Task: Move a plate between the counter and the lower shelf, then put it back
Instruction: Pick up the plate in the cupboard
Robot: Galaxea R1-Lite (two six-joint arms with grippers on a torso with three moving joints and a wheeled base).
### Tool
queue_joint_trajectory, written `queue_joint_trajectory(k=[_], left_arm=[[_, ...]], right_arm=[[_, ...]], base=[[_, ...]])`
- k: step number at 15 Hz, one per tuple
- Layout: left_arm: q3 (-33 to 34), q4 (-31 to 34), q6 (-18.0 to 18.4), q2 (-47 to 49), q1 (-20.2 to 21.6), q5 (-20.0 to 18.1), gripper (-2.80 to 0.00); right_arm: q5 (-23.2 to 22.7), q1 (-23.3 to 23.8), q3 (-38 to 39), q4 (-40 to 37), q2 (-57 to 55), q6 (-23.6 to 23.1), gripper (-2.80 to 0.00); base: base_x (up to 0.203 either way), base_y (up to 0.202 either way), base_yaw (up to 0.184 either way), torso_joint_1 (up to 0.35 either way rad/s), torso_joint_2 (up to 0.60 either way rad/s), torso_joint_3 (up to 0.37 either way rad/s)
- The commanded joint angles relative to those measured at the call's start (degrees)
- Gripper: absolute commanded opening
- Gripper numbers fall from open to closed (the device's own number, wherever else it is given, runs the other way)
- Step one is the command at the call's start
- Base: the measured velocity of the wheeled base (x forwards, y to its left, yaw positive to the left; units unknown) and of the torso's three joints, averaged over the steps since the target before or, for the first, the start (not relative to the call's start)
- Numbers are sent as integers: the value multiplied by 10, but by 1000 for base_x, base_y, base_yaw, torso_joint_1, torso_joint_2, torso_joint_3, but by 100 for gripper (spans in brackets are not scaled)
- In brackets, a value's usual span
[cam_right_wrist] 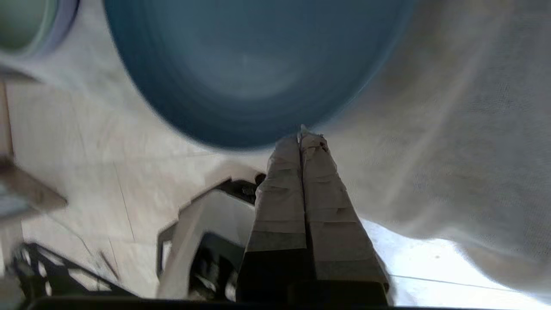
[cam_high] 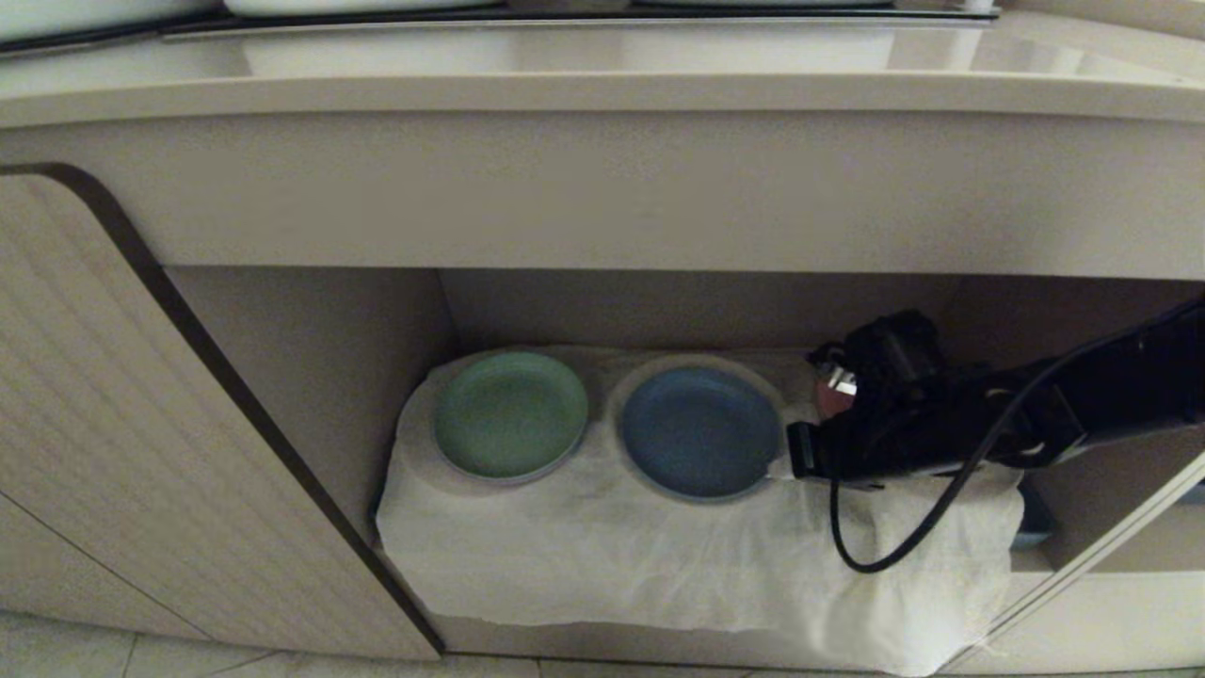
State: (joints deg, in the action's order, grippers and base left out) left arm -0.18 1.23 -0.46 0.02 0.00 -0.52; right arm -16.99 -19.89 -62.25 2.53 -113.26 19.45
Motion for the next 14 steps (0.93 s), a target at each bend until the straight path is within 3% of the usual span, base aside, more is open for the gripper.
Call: queue_joint_trajectory(k=[1,5,8,9,14], left_arm=[[0,0,0,0,0,0,-280],[0,0,0,0,0,0,-280],[0,0,-1,0,0,0,-280],[0,0,0,0,0,0,-280],[0,0,0,0,0,0,-280]], right_arm=[[5,-8,-10,0,-8,14,-280],[6,-21,-13,1,-18,15,-280],[21,-22,-33,0,-27,41,-280],[24,-22,-36,-4,-28,45,0],[43,-21,-54,-6,-40,45,0]], base=[[0,0,0,0,0,0],[0,0,0,0,0,0],[0,0,0,0,0,0],[0,0,0,0,0,0],[0,0,0,0,0,0]])
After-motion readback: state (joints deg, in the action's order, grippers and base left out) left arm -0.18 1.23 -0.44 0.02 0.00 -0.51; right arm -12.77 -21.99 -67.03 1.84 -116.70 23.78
